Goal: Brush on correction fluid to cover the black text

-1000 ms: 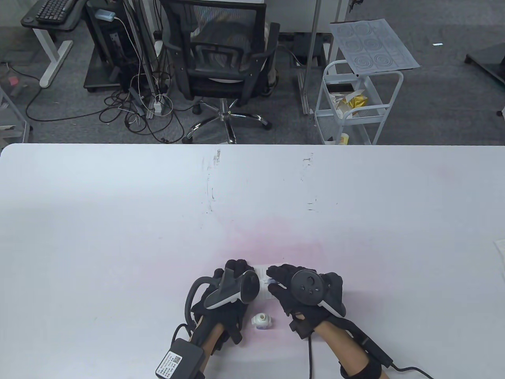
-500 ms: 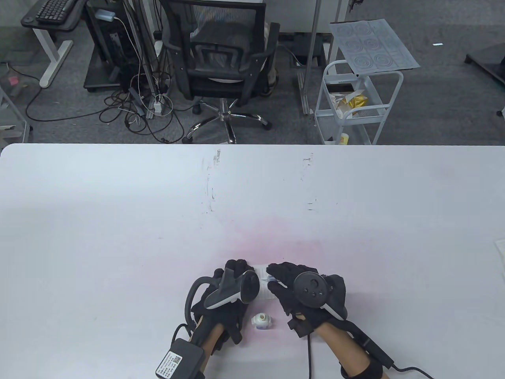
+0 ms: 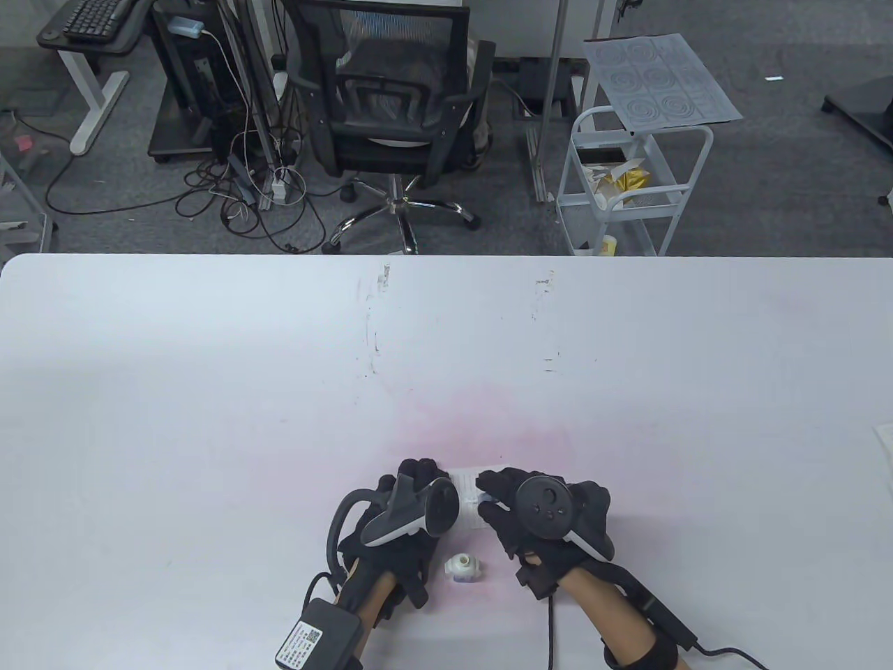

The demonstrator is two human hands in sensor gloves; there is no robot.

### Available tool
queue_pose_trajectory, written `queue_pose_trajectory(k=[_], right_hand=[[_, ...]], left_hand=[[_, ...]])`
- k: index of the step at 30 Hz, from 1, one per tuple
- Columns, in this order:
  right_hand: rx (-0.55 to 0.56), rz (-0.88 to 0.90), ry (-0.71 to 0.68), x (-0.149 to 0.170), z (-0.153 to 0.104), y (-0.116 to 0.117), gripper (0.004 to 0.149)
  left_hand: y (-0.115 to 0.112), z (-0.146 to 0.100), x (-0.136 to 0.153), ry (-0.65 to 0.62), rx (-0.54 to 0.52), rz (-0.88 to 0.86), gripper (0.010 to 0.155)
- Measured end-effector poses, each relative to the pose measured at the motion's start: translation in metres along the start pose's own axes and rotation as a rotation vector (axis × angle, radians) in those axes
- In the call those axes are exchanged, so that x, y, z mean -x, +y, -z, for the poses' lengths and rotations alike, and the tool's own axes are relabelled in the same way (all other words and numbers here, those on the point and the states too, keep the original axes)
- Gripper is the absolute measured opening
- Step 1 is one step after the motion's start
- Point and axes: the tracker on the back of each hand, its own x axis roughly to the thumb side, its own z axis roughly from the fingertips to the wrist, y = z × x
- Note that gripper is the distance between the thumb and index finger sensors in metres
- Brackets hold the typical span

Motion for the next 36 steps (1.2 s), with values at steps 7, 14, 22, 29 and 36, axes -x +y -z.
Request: queue_pose_trajectory(k=[7,14,22,29,36], right_hand=[[0.052,0.064,-0.027,-0.004,0.000,0.000,0.046],[0.000,0.016,-0.012,-0.001,0.001,0.006,0.046],[0.034,0.012,-0.002,-0.002,-0.001,-0.006,0.046],[0.025,-0.008,-0.009,-0.003,-0.001,-0.009,0.046],[0.005,-0.009,-0.042,-0.006,0.000,-0.001,0.046]], left_hand=[[0.000,0.000,0.000,0.000,0.000,0.000,0.063],[0.000,0.000,0.000,0.000,0.000,0.000,0.063],[0.000,0.000,0.000,0.000,0.000,0.000,0.063],[0.000,0.000,0.000,0.000,0.000,0.000,0.062],[0.000,0.000,0.000,0.000,0.000,0.000,0.063]])
